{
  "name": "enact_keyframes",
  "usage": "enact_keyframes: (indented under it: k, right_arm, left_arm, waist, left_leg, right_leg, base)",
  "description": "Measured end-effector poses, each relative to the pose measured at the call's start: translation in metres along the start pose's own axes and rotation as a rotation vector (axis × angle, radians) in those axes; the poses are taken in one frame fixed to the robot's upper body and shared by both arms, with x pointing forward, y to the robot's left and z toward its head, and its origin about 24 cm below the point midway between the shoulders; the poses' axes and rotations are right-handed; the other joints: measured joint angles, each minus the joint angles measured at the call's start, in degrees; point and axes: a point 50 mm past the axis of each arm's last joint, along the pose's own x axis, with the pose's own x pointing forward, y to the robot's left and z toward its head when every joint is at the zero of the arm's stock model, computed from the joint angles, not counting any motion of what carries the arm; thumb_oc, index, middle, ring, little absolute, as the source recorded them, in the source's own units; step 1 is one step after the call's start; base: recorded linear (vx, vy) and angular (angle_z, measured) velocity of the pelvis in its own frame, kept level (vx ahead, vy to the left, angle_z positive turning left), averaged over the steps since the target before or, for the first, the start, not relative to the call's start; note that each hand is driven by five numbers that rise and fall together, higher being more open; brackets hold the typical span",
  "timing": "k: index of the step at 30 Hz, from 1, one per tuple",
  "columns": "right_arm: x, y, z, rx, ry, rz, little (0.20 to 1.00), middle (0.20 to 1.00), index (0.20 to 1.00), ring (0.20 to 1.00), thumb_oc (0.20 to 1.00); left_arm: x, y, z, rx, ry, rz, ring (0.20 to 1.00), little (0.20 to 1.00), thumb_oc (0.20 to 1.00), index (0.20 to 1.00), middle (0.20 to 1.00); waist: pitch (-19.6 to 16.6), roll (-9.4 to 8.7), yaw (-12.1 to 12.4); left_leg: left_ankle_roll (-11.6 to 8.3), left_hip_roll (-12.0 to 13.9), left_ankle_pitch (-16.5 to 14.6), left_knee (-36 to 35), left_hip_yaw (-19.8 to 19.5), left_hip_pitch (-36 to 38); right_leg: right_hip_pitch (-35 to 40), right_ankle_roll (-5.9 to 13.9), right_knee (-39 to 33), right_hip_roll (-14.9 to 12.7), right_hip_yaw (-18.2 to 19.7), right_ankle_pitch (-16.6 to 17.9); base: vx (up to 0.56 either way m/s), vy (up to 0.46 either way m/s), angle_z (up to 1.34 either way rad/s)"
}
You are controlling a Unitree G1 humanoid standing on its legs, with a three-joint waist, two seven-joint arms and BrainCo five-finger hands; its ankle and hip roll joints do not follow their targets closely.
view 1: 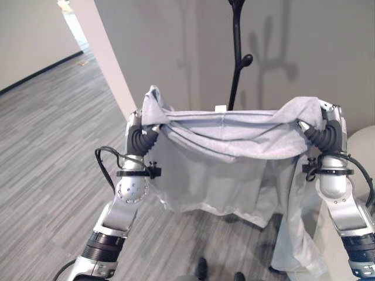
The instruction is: Hang the clothes on the sofa on the clothes rack.
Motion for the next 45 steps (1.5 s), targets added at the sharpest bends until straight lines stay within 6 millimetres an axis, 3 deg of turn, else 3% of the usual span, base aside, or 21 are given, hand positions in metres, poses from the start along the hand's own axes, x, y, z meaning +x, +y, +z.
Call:
enact_keyframes:
  k: [4, 6, 8, 11, 12, 14, 16, 20, 21, 22, 24, 29, 33, 35, 37, 38, 39, 41, 42, 44, 45]
  right_arm:
    - [0.001, 0.0, 0.001, -0.002, -0.005, -0.004, 0.2, 0.2, 0.2, 0.2, 0.2]
    - [0.002, -0.001, 0.002, -0.004, -0.014, -0.006, 0.2, 0.2, 0.2, 0.2, 0.2]
    - [0.004, -0.001, 0.004, -0.001, -0.024, -0.011, 0.2, 0.2, 0.2, 0.2, 0.2]
    - [0.007, -0.001, 0.005, -0.002, -0.026, -0.018, 0.2, 0.2, 0.2, 0.2, 0.2]
    - [0.006, -0.001, 0.004, -0.005, -0.018, -0.016, 0.2, 0.2, 0.2, 0.2, 0.2]
    - [0.006, -0.001, 0.002, -0.009, -0.008, -0.016, 0.2, 0.2, 0.2, 0.2, 0.2]
    - [0.006, -0.001, 0.001, -0.012, -0.003, -0.015, 0.2, 0.2, 0.2, 0.2, 0.2]
    - [0.008, -0.004, -0.004, -0.046, 0.001, -0.002, 0.2, 0.2, 0.2, 0.2, 0.2]
    - [0.011, -0.013, -0.004, -0.072, -0.02, -0.012, 0.2, 0.2, 0.2, 0.2, 0.2]
    - [0.013, -0.018, -0.002, -0.074, -0.037, -0.031, 0.2, 0.2, 0.2, 0.2, 0.2]
    - [0.017, -0.023, 0.004, -0.067, -0.069, -0.056, 0.2, 0.2, 0.2, 0.2, 0.2]
    - [0.015, -0.022, 0.003, -0.06, -0.063, -0.053, 0.2, 0.2, 0.2, 0.2, 0.2]
    - [0.015, -0.022, 0.003, -0.052, -0.066, -0.051, 0.2, 0.2, 0.2, 0.2, 0.2]
    - [0.009, -0.02, 0.0, -0.056, -0.05, -0.036, 0.2, 0.2, 0.2, 0.2, 0.2]
    - [0.008, -0.02, -0.001, -0.057, -0.043, -0.033, 0.2, 0.2, 0.2, 0.2, 0.2]
    - [0.007, -0.019, -0.001, -0.054, -0.041, -0.034, 0.2, 0.2, 0.2, 0.2, 0.2]
    - [0.008, -0.019, -0.001, -0.054, -0.044, -0.036, 0.2, 0.2, 0.2, 0.2, 0.2]
    - [0.011, -0.019, -0.003, -0.059, -0.039, -0.039, 0.2, 0.2, 0.2, 0.2, 0.2]
    - [0.01, -0.015, -0.005, -0.059, -0.03, -0.021, 0.2, 0.2, 0.2, 0.2, 0.2]
    - [0.009, -0.015, -0.004, -0.058, -0.027, -0.025, 0.2, 0.2, 0.2, 0.2, 0.2]
    - [0.006, -0.015, -0.004, -0.059, -0.019, -0.023, 0.2, 0.2, 0.2, 0.2, 0.2]
  left_arm:
    - [0.003, 0.0, 0.0, 0.004, -0.002, 0.001, 0.2, 0.2, 0.2, 0.2, 0.2]
    - [0.004, 0.003, 0.001, 0.019, -0.01, -0.001, 0.2, 0.2, 0.2, 0.2, 0.2]
    - [0.007, 0.006, 0.002, 0.032, -0.022, 0.001, 0.2, 0.2, 0.2, 0.2, 0.2]
    - [0.016, 0.008, 0.007, 0.034, -0.05, 0.014, 0.2, 0.2, 0.2, 0.2, 0.2]
    - [0.016, 0.007, 0.006, 0.035, -0.045, 0.012, 0.2, 0.2, 0.2, 0.2, 0.2]
    - [0.014, 0.005, 0.005, 0.043, -0.043, 0.002, 0.2, 0.2, 0.2, 0.2, 0.2]
    - [0.016, 0.005, 0.007, 0.05, -0.056, 0.004, 0.2, 0.2, 0.2, 0.2, 0.2]
    - [0.016, 0.002, 0.012, 0.027, -0.075, 0.01, 0.2, 0.2, 0.2, 0.2, 0.2]
    - [0.016, 0.002, 0.016, 0.021, -0.096, 0.01, 0.2, 0.2, 0.2, 0.2, 0.2]
    - [0.016, 0.002, 0.018, 0.017, -0.107, 0.01, 0.2, 0.2, 0.2, 0.2, 0.2]
    - [0.016, 0.002, 0.018, 0.014, -0.107, 0.012, 0.2, 0.2, 0.2, 0.2, 0.2]
    - [0.016, 0.001, 0.018, 0.008, -0.102, 0.013, 0.2, 0.2, 0.2, 0.2, 0.2]
    - [0.016, -0.001, 0.018, -0.004, -0.093, 0.017, 0.2, 0.2, 0.2, 0.2, 0.2]
    - [0.014, -0.002, 0.016, -0.006, -0.083, 0.009, 0.2, 0.2, 0.2, 0.2, 0.2]
    - [0.013, -0.002, 0.016, -0.007, -0.086, 0.007, 0.2, 0.2, 0.2, 0.2, 0.2]
    - [0.013, -0.003, 0.016, -0.009, -0.088, 0.008, 0.2, 0.2, 0.2, 0.2, 0.2]
    - [0.013, -0.002, 0.016, -0.007, -0.086, 0.007, 0.2, 0.2, 0.2, 0.2, 0.2]
    - [0.012, -0.003, 0.014, -0.005, -0.078, 0.003, 0.2, 0.2, 0.2, 0.2, 0.2]
    - [0.013, -0.004, 0.014, -0.004, -0.079, 0.002, 0.2, 0.2, 0.2, 0.2, 0.2]
    - [0.016, -0.004, 0.014, 0.002, -0.074, 0.002, 0.2, 0.2, 0.2, 0.2, 0.2]
    - [0.015, -0.006, 0.013, 0.002, -0.071, -0.006, 0.2, 0.2, 0.2, 0.2, 0.2]
  waist:
    - [0.6, 0.28, 0.12]
    - [0.84, 0.66, 0.51]
    - [1.11, 0.82, 1.04]
    - [3.11, 0.72, 0.93]
    - [3.49, 0.6, 0.0]
    - [3.45, -0.03, -0.11]
    - [2.83, -1.98, -0.32]
    - [2.75, -2.06, -0.97]
    - [1.7, -1.97, -1.81]
    - [1.2, -2.04, -2.44]
    - [0.7, -1.92, -3.33]
    - [0.45, -1.86, -4.06]
    - [-0.71, -1.51, -2.88]
    - [-1.43, -2.64, -1.92]
    - [-1.92, -2.98, -1.05]
    - [-1.84, -3.58, -1.23]
    - [-1.59, -4.53, -0.91]
    - [-0.88, -4.64, 0.16]
    - [-0.99, -1.59, 0.21]
    - [-0.3, -1.53, -1.66]
    - [-0.5, -1.3, -2.91]
  left_leg:
    - [0.97, -0.73, -0.35, 1.44, -2.34, 0.17]
    - [0.98, -0.54, -0.35, 1.44, -3.39, -0.08]
    - [1.0, -0.36, -0.35, 1.4, -4.1, -0.57]
    - [0.93, -0.07, -0.81, 1.58, -5.54, -1.26]
    - [0.79, 0.02, -0.9, 1.07, -6.84, -0.95]
    - [-0.28, 0.7, -1.59, -0.22, -8.09, 0.08]
    - [-2.72, 1.28, -3.25, -0.45, -9.26, 0.81]
    - [-6.45, 7.98, -6.29, 3.4, -9.01, 4.33]
    - [-8.49, 10.12, -7.39, 3.91, -9.0, 5.16]
    - [-9.41, 10.84, -8.0, 3.8, -8.86, 5.21]
    - [-9.76, 11.5, -8.23, 3.25, -8.63, 6.15]
    - [-12.43, 12.32, -9.75, 6.15, -8.69, 7.05]
    - [-13.28, 11.67, -10.2, 11.06, -8.49, 5.8]
    - [-13.38, 10.32, -10.27, 23.04, -3.71, 0.68]
    - [-12.38, 11.47, -10.42, 28.08, 0.49, -3.75]
    - [-12.43, 10.77, -10.84, 24.54, 2.28, -4.76]
    - [-12.26, 7.94, -10.68, 16.18, 1.88, -5.25]
    - [-9.32, 3.28, -7.75, 0.91, 0.55, -6.11]
    - [-8.62, 3.46, -6.35, 0.1, 1.09, -5.76]
    - [-7.58, 2.07, -5.71, 3.44, 5.09, -6.04]
    - [-7.33, 1.48, -5.84, 11.59, 5.29, -6.81]
  right_leg:
    - [-5.4, -0.78, 10.35, -1.26, 1.29, -2.45]
    - [-5.84, -0.3, 4.62, -2.51, 2.57, -2.7]
    - [-6.32, 1.13, -6.16, -3.67, 3.19, -1.46]
    - [-9.32, 4.65, -23.15, -5.12, 2.72, 5.49]
    - [-9.54, 4.8, -22.75, -4.96, 2.07, 5.87]
    - [-9.2, 3.95, -18.89, -4.4, 1.0, 6.56]
    - [-6.35, 3.26, -14.99, -4.2, -0.95, 6.14]
    - [-1.27, -0.92, -16.76, 0.53, -5.28, 8.43]
    - [-1.03, -2.56, -17.11, 2.21, -6.48, 8.2]
    - [-1.12, -2.91, -17.55, 2.87, -6.88, 8.86]
    - [-0.64, -5.78, -18.85, 4.06, -6.94, 9.81]
    - [3.35, -7.51, -22.58, 5.49, -6.94, 11.42]
    - [5.58, -7.21, -22.56, 5.59, -7.35, 9.42]
    - [7.03, -8.18, -22.59, 4.61, -8.94, 8.99]
    - [7.08, -10.19, -22.74, 5.02, -10.52, 8.0]
    - [6.5, -11.06, -22.92, 4.18, -10.58, 7.92]
    - [5.32, -9.9, -22.65, 3.1, -10.22, 8.85]
    - [3.75, -8.79, -22.7, 1.66, -9.19, 9.67]
    - [4.28, -9.12, -23.01, 4.19, -9.5, 9.45]
    - [4.64, -8.22, -23.02, 1.49, -9.52, 9.95]
    - [6.15, -7.32, -22.99, -0.4, -9.99, 10.46]
  base:
    - [0.15, -0.041, 0.26]
    - [0.16, -0.112, 0.26]
    - [0.19, -0.132, 0.15]
    - [0.23, -0.169, 0.28]
    - [0.21, -0.248, 0.63]
    - [0.3, -0.339, 0.65]
    - [0.34, -0.339, 0.67]
    - [0.22, -0.284, 0.53]
    - [0.17, -0.216, 0.26]
    - [0.17, -0.239, 0.13]
    - [0.14, -0.193, -0.09]
    - [0.11, -0.143, -0.03]
    - [0.06, -0.109, 0.14]
    - [0.05, -0.105, 0.42]
    - [0.03, -0.031, 0.5]
    - [0.03, 0.05, 0.46]
    - [0.02, 0.054, 0.35]
    - [0.05, 0.057, -0.17]
    - [0.13, 0.181, -0.75]
    - [0.17, 0.235, -0.68]
    - [0.11, 0.144, -0.5]
